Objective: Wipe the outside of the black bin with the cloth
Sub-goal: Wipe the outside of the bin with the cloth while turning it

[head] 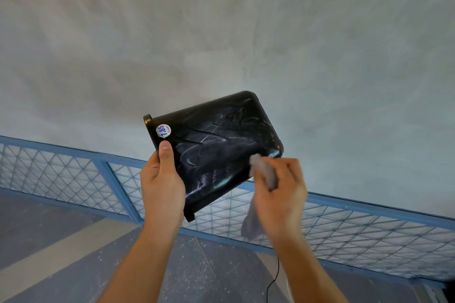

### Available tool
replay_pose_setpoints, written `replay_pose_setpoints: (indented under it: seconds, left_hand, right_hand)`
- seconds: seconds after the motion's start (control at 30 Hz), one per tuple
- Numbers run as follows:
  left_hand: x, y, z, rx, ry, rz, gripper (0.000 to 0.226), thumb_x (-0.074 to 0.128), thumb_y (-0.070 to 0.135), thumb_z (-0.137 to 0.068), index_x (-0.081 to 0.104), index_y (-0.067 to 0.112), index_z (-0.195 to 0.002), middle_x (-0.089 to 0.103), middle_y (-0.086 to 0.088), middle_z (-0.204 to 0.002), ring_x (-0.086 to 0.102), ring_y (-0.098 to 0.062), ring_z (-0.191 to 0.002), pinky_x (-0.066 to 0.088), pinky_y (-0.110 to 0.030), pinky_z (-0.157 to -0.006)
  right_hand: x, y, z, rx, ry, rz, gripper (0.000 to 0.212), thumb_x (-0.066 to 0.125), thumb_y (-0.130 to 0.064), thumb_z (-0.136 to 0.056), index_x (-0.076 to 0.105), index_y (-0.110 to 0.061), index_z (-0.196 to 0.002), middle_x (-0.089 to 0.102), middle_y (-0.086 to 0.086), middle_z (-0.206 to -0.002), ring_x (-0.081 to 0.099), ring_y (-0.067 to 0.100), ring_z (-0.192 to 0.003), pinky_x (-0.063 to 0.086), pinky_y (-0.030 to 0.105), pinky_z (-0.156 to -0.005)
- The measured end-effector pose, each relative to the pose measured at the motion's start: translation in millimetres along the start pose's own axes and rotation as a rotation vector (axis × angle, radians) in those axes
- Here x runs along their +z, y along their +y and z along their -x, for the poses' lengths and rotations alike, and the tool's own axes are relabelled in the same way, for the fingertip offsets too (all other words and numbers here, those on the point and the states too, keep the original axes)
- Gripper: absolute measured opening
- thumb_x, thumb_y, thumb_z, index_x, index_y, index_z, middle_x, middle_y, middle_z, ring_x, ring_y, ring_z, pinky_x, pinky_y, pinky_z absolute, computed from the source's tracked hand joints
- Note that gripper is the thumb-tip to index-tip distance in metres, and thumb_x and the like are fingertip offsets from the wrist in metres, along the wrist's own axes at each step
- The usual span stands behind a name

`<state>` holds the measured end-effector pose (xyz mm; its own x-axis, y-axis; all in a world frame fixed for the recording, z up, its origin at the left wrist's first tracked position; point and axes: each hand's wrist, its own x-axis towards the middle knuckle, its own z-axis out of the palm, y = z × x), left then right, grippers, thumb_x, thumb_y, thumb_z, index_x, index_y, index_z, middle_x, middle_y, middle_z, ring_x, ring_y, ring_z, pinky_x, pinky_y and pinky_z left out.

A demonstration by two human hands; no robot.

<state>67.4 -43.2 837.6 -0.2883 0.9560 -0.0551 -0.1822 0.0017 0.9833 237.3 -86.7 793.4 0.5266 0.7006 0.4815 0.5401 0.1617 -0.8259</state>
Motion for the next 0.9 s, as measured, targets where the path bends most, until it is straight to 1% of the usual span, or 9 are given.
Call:
replay_pose_setpoints:
  seconds: [0.07,0.17,0.27,0.33,0.43,0.53,0.7,0.83,0.9]
  left_hand:
    - [-3.7,0.2,-1.2,-0.005,-0.004,-0.004,0.039,0.043,0.053,-0.106,0.072,0.029,-0.101,0.080,0.006,-0.098,0.076,-0.021,-0.097,0.059,-0.053,-0.092]
    - [-6.0,2.6,-1.9,-0.001,-0.008,-0.009,0.038,0.043,0.054,-0.106,0.073,0.031,-0.102,0.080,0.007,-0.099,0.075,-0.020,-0.099,0.058,-0.055,-0.094]
    - [-9.9,5.5,-4.1,0.035,-0.027,-0.041,0.038,0.042,0.051,-0.107,0.072,0.030,-0.098,0.080,0.007,-0.094,0.076,-0.016,-0.092,0.060,-0.052,-0.091]
    - [-14.3,7.9,-6.5,0.058,-0.045,-0.055,0.039,0.041,0.048,-0.108,0.071,0.026,-0.099,0.080,0.007,-0.091,0.077,-0.012,-0.087,0.061,-0.047,-0.086]
    - [-22.7,9.6,-10.4,0.085,-0.072,-0.071,0.038,0.040,0.045,-0.109,0.070,0.023,-0.100,0.080,0.007,-0.090,0.077,-0.011,-0.086,0.059,-0.038,-0.080]
    - [-27.2,9.6,-15.0,0.083,-0.088,-0.079,0.038,0.041,0.045,-0.109,0.069,0.020,-0.101,0.080,0.005,-0.091,0.076,-0.012,-0.087,0.059,-0.036,-0.078]
    - [-39.4,11.2,-27.5,0.103,-0.096,-0.089,0.039,0.041,0.045,-0.109,0.070,0.018,-0.105,0.080,0.002,-0.094,0.076,-0.014,-0.090,0.059,-0.031,-0.074]
    - [-50.7,12.7,-36.0,0.107,-0.111,-0.088,0.040,0.041,0.045,-0.108,0.070,0.019,-0.104,0.080,0.004,-0.092,0.077,-0.013,-0.088,0.058,-0.028,-0.070]
    - [-52.7,12.9,-38.0,0.111,-0.126,-0.097,0.040,0.041,0.046,-0.108,0.070,0.018,-0.104,0.080,0.005,-0.089,0.077,-0.011,-0.085,0.058,-0.022,-0.065]
  right_hand:
    - [-8.7,8.0,-25.9,0.111,0.054,0.028,0.014,0.076,-0.015,-0.091,0.074,-0.020,-0.104,0.054,-0.011,-0.106,0.064,0.004,-0.091,0.057,0.020,-0.080]
    - [5.0,-6.8,-26.7,0.081,0.022,-0.015,0.007,0.073,-0.027,-0.095,0.073,-0.025,-0.102,0.050,-0.016,-0.109,0.066,0.011,-0.091,0.062,0.031,-0.073]
    - [23.4,-22.0,12.7,-0.070,-0.083,-0.042,0.015,0.076,-0.019,-0.092,0.074,-0.020,-0.107,0.053,-0.013,-0.112,0.062,0.002,-0.099,0.057,0.015,-0.081]
    - [20.3,-18.9,18.2,-0.050,-0.077,-0.020,0.019,0.078,-0.012,-0.089,0.075,-0.021,-0.105,0.056,-0.009,-0.111,0.062,-0.001,-0.098,0.050,0.007,-0.081]
    - [9.3,-9.3,-16.5,0.122,0.025,0.047,0.014,0.073,-0.013,-0.092,0.072,-0.025,-0.101,0.055,-0.008,-0.108,0.062,0.001,-0.091,0.056,0.016,-0.081]
    - [18.4,-21.7,-27.8,0.065,0.037,0.100,0.009,0.069,-0.025,-0.096,0.072,-0.024,-0.104,0.052,-0.010,-0.109,0.062,0.006,-0.090,0.061,0.030,-0.081]
    - [56.3,-46.0,29.4,-0.157,-0.109,0.118,0.020,0.068,-0.031,-0.094,0.074,-0.022,-0.110,0.054,-0.011,-0.113,0.055,0.007,-0.102,0.049,0.013,-0.087]
    - [44.6,-29.0,-1.4,-0.011,0.030,0.192,0.012,0.071,-0.018,-0.092,0.074,-0.021,-0.103,0.055,-0.006,-0.102,0.053,0.019,-0.098,0.053,0.035,-0.082]
    - [44.4,-32.6,-20.3,0.007,0.100,0.208,0.007,0.069,-0.018,-0.095,0.073,-0.021,-0.099,0.053,-0.004,-0.095,0.057,0.024,-0.091,0.053,0.037,-0.078]
